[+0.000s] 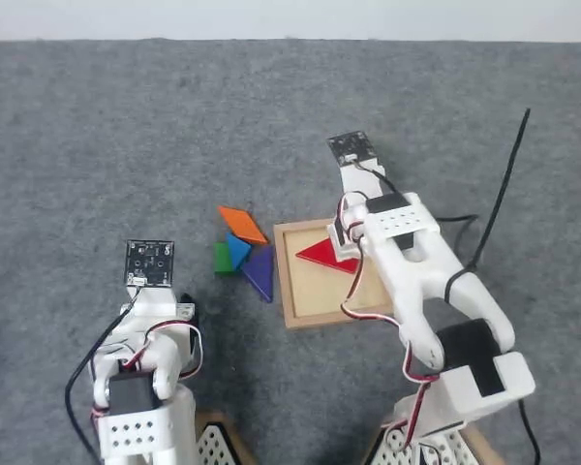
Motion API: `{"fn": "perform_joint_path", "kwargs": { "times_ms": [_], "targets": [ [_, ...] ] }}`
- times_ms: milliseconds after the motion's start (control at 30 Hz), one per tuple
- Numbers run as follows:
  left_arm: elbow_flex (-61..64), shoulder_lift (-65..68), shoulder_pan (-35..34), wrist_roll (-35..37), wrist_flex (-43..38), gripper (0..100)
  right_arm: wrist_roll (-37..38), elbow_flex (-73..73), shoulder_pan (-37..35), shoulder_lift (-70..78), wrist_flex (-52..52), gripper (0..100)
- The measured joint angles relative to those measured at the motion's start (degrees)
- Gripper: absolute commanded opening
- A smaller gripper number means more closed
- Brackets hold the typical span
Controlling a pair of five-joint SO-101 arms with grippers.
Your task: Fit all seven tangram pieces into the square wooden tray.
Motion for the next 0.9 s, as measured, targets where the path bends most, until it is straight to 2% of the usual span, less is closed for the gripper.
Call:
{"fn": "perform_joint_path", "kwargs": {
  "times_ms": [300,567,900],
  "targets": [
    [0.0,0.0,0.0,0.0,0.0,10,-6.9,-4.2,-1.1,3.6,-0.1,0.6],
    [0.0,0.0,0.0,0.0,0.0,10,-7.9,-4.7,-3.6,4.0,-0.8,0.6],
    [0.0,0.0,0.0,0.0,0.0,10,-8.3,8.7,1.9,-13.1,-2.4,0.6]
  ]
}}
